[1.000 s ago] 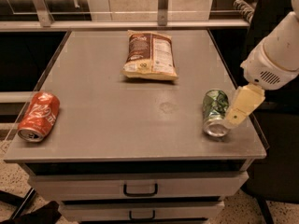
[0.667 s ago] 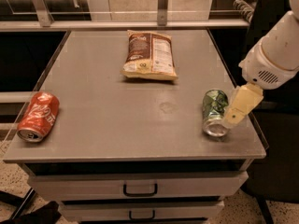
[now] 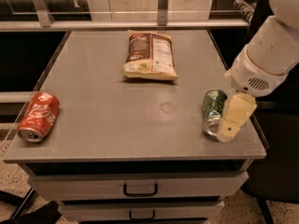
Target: Place 7up can into top drawer
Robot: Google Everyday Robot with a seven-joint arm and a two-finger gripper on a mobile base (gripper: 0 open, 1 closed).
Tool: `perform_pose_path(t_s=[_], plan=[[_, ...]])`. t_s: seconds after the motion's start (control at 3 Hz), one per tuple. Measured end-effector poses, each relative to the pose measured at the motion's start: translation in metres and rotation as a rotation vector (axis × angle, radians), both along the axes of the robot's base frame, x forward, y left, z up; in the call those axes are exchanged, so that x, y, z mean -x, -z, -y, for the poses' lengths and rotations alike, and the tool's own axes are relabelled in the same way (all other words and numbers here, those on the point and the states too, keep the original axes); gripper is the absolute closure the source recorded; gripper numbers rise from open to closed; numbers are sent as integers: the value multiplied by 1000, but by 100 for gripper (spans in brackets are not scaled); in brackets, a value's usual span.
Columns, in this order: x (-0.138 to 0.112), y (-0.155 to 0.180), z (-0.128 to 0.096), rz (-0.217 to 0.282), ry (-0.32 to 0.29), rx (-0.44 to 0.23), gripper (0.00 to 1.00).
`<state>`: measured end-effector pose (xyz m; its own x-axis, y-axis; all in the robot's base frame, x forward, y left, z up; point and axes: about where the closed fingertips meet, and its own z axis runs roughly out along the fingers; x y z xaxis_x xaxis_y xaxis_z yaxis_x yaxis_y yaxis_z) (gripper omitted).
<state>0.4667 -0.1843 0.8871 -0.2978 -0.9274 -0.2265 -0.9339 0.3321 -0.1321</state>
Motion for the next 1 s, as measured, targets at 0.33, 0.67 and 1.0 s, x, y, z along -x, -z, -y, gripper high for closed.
perform_pose_path(t_s=[0.33,0.67,1.0], plan=[[10,10,-11,-42,-32,-3,0],[8,19,-15,-44,-44,-4,0],[-14,30,-18,-11,-46,-1,0]])
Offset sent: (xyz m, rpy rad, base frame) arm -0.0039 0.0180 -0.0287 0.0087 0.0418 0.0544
